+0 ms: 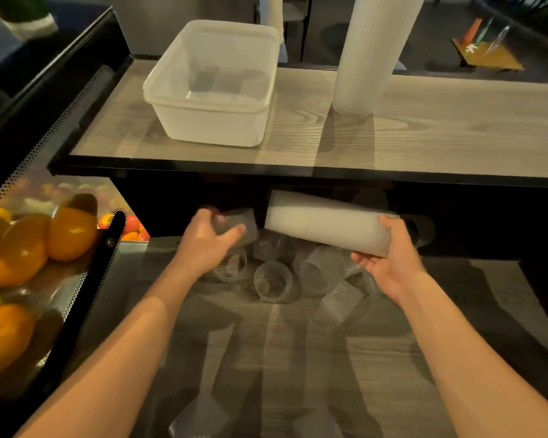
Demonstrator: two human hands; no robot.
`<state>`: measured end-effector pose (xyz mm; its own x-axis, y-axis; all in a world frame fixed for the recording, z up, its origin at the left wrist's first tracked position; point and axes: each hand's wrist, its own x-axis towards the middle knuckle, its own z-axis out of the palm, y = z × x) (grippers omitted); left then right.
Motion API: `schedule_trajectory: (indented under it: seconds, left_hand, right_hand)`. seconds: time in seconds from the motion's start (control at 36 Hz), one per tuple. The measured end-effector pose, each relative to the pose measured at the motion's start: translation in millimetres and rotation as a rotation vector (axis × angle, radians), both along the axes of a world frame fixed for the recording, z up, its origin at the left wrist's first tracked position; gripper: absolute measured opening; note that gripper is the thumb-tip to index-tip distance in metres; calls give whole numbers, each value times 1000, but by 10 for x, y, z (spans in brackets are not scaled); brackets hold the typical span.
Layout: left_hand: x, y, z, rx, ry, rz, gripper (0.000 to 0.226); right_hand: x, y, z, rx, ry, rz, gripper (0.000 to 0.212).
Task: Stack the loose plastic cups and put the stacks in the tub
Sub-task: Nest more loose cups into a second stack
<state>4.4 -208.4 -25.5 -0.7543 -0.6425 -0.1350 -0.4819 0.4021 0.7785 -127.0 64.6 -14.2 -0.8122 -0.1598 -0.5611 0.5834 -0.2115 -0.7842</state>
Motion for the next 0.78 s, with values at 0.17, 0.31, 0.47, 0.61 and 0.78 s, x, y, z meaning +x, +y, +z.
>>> schedule_trajectory:
  seconds: [0.17,0.31,0.47,0.61,0.78]
  left_hand:
    - [39,151,-78,744,296,210,43]
    - [-14,267,24,1212,413,135,53]
    - [-90,214,199,995,332,51,41]
    - [-51,254,232,625,88,-177,53]
    - [179,292,129,391,-44,-286,60]
  right_hand:
    - [67,-100,-26,-3,-37,-2,25]
    - [125,-176,-18,-45,-73,9,16]
    - [86,-172,11,-9,-88,38,24]
    - [123,-142,0,5,-85,39,31]
    - [268,-67,-5,71,-86,72,25]
